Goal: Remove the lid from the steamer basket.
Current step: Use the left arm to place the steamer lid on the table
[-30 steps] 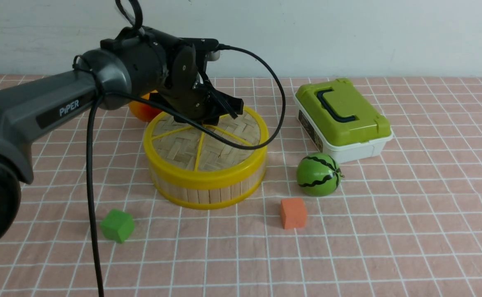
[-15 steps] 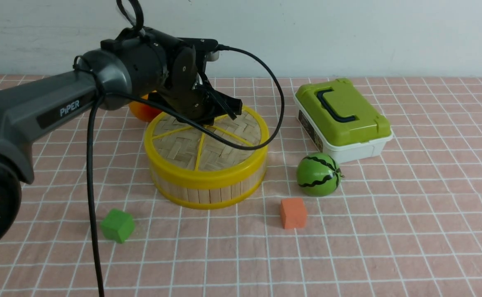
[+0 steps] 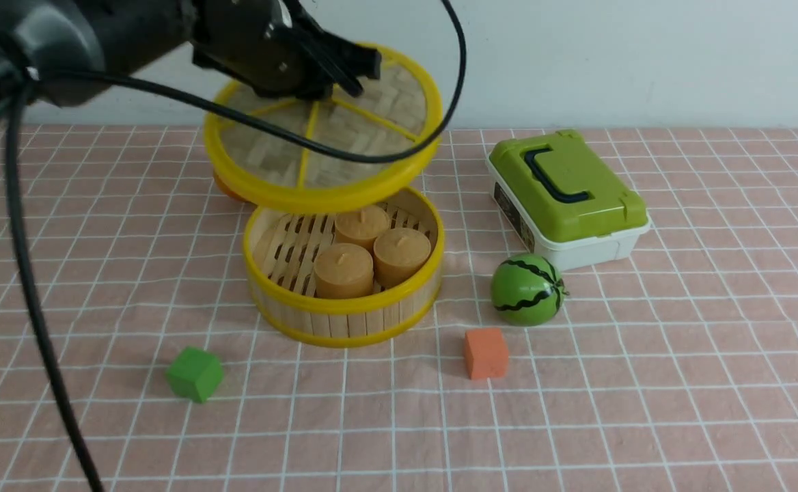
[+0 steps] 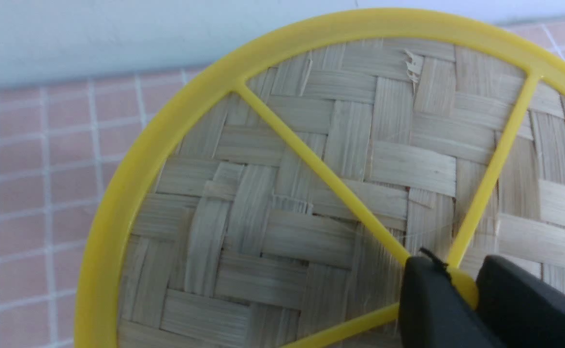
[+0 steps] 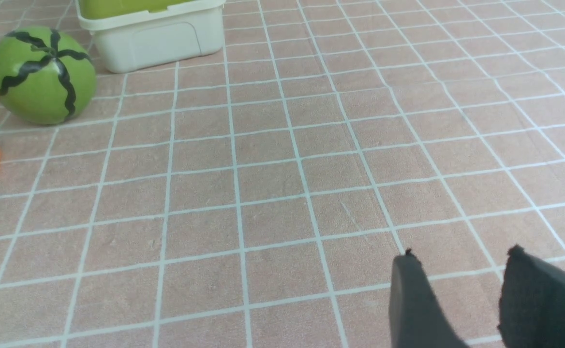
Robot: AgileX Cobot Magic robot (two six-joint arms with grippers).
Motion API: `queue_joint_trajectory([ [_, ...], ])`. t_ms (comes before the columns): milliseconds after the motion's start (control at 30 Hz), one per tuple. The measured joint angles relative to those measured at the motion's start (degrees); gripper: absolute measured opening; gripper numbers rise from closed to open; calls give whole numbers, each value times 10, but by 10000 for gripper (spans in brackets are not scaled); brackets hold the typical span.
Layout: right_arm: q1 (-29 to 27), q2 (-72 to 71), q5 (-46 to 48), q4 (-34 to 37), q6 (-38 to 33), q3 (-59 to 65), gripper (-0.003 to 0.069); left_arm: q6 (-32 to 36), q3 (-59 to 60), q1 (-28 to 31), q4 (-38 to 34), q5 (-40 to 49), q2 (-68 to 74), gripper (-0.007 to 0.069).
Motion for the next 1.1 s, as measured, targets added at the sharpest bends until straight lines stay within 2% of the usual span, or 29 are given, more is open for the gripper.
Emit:
queue_joint_trajectory([
  [200, 0, 0, 0, 0, 0, 0, 241, -15, 0, 21, 60, 23, -67, 101],
  [300, 0, 0, 0, 0, 0, 0, 241, -20, 11, 85, 67, 37, -100, 101],
  [367, 0, 0, 0, 0, 0, 0, 241, -25, 24, 104, 67, 37, -106, 101],
  [467, 0, 0, 0, 0, 0, 0, 241, -52, 109, 194, 56, 16, -127, 101],
  [567, 0, 0, 0, 0, 0, 0, 241, -65, 173, 229, 41, -18, -129, 101],
  [600, 0, 0, 0, 0, 0, 0, 241, -70, 235, 247, 27, -60, -121, 101],
  [833, 0, 0, 0, 0, 0, 0, 241, -73, 325, 250, 25, -206, -26, 101],
  [1100, 0, 0, 0, 0, 0, 0, 241, -74, 327, 247, 41, -270, 66, 101],
])
